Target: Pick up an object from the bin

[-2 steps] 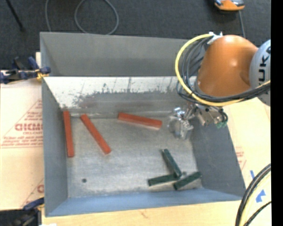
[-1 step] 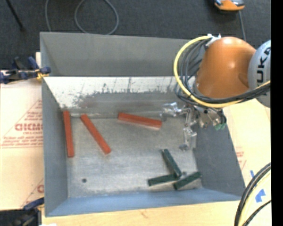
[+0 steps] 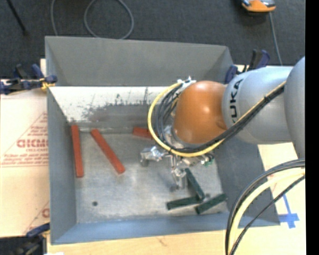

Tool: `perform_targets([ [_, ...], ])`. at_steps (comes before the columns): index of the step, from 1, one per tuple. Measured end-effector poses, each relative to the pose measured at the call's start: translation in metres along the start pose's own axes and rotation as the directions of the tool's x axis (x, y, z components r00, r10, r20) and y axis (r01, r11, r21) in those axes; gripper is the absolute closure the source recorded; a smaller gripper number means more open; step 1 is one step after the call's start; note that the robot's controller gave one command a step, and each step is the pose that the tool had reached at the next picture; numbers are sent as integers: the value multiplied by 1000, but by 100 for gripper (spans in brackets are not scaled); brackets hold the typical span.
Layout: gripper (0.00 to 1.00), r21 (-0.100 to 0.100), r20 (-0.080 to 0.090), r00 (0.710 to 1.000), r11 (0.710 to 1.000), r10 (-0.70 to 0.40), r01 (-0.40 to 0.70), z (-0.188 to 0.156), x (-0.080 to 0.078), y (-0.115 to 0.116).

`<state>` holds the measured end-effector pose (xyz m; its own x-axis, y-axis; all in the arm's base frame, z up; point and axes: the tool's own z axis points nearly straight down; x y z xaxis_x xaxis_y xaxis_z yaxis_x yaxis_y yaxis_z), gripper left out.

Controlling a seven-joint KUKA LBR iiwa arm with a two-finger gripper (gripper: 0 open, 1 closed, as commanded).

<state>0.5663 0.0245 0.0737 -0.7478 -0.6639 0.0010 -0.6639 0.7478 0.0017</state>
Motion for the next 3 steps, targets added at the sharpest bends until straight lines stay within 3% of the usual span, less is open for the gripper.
perform_targets([
  [1, 0, 11, 4, 960, 960, -279, 279, -119, 56, -42],
  [2, 0, -1, 1, 823, 823, -567, 567, -27, 96, -40],
  [3, 0, 10, 4, 813, 813, -583, 582, 4, 129, -9],
])
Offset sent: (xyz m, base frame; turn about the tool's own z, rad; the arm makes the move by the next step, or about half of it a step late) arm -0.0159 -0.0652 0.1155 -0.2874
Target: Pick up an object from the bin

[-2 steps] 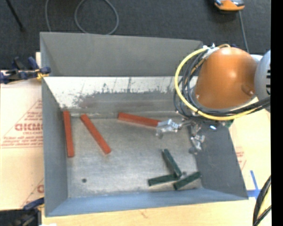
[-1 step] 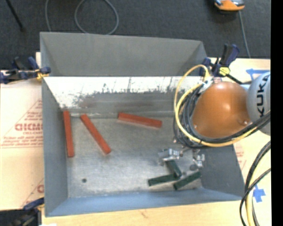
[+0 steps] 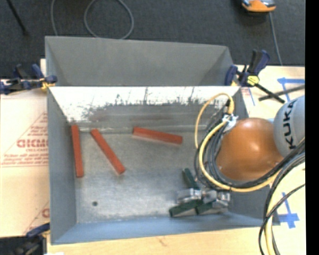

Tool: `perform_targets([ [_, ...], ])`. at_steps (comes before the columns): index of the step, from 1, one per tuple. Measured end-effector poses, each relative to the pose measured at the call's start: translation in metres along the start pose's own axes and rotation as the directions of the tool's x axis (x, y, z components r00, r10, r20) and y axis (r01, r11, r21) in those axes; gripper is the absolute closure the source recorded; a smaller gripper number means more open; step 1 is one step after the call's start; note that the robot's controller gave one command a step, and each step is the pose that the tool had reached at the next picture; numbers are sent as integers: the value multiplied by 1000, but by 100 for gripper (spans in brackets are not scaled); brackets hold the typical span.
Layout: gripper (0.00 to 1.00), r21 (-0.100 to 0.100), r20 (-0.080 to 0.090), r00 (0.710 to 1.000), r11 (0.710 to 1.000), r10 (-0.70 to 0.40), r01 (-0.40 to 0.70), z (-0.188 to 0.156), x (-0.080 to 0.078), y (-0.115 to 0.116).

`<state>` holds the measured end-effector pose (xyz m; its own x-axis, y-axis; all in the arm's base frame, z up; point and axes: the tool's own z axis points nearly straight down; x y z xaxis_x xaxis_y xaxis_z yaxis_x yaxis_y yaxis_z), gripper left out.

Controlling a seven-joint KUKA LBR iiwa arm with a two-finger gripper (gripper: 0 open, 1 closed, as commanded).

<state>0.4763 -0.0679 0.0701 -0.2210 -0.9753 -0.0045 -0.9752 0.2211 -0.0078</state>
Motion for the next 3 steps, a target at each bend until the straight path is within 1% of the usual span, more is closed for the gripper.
perform_targets([
  [1, 0, 0, -1, 1000, 1000, -11, 11, 0, -34, -67],
  [2, 100, -6, -1, 1000, 1000, -8, 8, 0, -33, -65],
  [3, 100, 4, -1, 999, 999, -43, 43, -145, -86, -95],
])
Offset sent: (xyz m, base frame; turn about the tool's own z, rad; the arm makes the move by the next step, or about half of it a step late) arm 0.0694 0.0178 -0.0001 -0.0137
